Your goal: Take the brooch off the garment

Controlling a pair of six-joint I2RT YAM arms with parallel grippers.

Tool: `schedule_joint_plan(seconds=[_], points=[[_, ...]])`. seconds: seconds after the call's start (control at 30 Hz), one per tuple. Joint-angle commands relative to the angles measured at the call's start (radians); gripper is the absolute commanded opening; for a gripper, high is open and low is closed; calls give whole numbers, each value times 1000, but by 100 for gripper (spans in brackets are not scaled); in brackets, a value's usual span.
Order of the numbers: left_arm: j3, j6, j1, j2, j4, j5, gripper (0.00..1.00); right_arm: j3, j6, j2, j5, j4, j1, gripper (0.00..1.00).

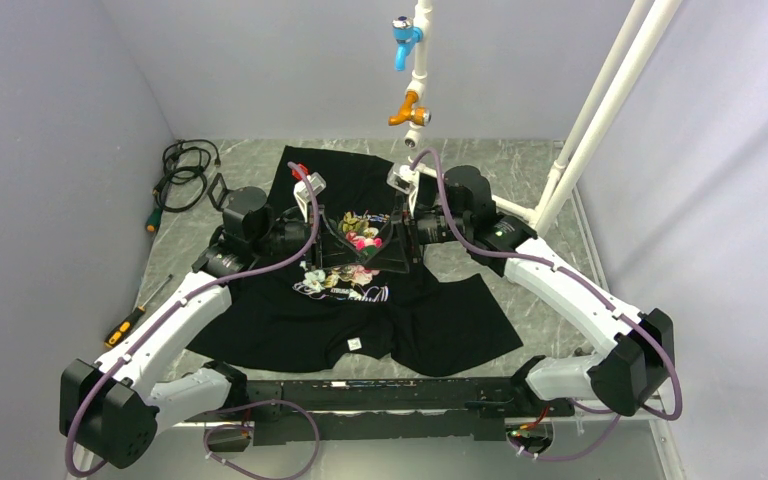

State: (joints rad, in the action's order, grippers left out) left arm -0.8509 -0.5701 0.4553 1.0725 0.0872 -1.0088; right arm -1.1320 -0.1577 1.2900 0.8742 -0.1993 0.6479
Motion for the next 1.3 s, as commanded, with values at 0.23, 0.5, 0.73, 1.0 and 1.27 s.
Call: schedule_joint_plan(seconds=[0.23, 0.5, 0.73, 1.0, 1.27], points=[[-14, -24, 5, 0, 57, -28, 0, -20, 15, -33, 9, -14, -10, 62], [-14, 0, 5, -5, 33, -33, 0, -19, -6, -30, 31, 12, -14, 45], [-13, -7, 5, -6, 48, -32, 0, -23, -15, -13, 69, 3, -28, 38], [-22, -15, 6, -3, 59, -43, 0, -27, -8, 2, 65, -5, -27, 37], [-27, -28, 8, 4, 72, -46, 0, -35, 5, 17, 59, -16, -27, 36]])
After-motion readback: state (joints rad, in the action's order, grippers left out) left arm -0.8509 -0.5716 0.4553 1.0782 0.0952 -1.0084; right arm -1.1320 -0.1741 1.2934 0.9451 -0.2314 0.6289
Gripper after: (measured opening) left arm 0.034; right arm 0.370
